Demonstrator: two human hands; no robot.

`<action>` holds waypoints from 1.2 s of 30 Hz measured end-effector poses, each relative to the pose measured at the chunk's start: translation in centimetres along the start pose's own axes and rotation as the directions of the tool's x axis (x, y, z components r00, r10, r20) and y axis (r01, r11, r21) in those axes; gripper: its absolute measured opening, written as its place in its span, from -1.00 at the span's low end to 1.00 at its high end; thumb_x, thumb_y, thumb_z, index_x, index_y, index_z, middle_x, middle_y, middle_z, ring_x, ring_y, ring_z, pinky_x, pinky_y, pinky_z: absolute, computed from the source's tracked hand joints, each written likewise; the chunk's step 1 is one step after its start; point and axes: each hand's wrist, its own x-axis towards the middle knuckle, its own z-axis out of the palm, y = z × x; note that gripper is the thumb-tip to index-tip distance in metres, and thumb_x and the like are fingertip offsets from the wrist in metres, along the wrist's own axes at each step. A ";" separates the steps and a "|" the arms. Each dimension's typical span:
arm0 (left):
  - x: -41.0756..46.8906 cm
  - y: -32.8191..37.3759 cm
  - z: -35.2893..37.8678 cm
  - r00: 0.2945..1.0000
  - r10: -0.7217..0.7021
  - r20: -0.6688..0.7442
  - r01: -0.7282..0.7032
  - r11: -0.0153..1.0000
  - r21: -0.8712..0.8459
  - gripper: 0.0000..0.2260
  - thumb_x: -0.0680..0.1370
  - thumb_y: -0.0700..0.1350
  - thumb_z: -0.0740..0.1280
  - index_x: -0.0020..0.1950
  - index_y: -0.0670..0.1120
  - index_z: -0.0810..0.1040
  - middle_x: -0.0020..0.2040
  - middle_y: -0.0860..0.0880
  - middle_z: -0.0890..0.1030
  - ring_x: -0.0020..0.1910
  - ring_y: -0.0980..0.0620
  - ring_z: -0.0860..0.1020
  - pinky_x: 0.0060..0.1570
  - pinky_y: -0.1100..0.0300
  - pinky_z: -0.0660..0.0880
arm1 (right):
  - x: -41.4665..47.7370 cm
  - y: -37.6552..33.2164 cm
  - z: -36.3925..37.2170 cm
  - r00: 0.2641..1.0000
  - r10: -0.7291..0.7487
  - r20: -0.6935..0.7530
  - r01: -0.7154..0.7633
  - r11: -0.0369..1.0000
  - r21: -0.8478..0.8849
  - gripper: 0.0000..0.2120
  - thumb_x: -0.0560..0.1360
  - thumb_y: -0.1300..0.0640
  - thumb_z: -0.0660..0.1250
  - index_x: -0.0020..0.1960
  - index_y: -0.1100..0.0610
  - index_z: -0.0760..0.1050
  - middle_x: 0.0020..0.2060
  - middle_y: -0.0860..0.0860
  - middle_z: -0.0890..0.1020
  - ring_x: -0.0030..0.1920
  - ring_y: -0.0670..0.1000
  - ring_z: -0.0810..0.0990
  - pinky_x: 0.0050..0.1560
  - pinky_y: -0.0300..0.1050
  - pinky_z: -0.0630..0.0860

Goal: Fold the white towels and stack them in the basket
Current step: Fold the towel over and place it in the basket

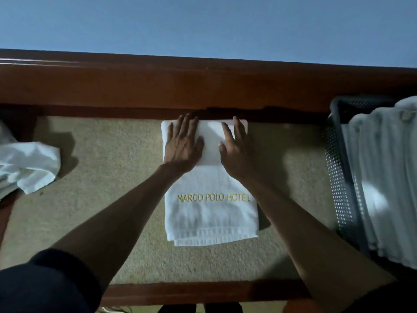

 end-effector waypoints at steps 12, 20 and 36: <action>-0.5 -0.4 2.5 1.000 0.015 -0.015 -0.012 0.987 0.162 -0.36 0.68 0.19 0.03 0.69 -0.03 -0.04 0.68 -0.15 0.01 0.67 -0.10 -0.06 0.60 -0.19 -0.07 | -0.9 1.9 3.8 0.997 -0.065 -0.035 0.056 0.973 -0.225 -0.44 0.68 -0.09 0.06 0.62 0.12 0.20 0.58 0.25 0.19 0.60 0.21 0.16 0.56 0.18 0.14; -7.4 2.5 3.2 0.998 -0.067 -0.002 0.067 0.992 0.107 -0.41 0.72 0.18 -0.04 0.70 -0.01 -0.07 0.69 -0.13 -0.09 0.67 -0.09 -0.12 0.61 -0.17 -0.10 | -5.8 2.1 3.0 0.985 -0.141 -0.102 0.124 0.979 -0.162 -0.47 0.72 0.01 0.08 0.61 0.22 0.17 0.59 0.23 0.17 0.62 0.17 0.10 0.55 0.20 0.17; -24.2 3.3 1.7 0.994 0.002 0.114 -0.003 1.000 0.010 -0.43 0.75 0.11 0.08 0.69 0.09 -0.10 0.69 0.05 -0.16 0.66 0.00 -0.21 0.61 -0.17 -0.04 | -21.7 4.7 -2.0 0.979 -0.205 0.016 0.203 0.977 0.072 -0.49 0.70 0.18 0.14 0.59 0.31 0.15 0.61 0.19 0.15 0.62 0.15 0.13 0.51 0.17 0.29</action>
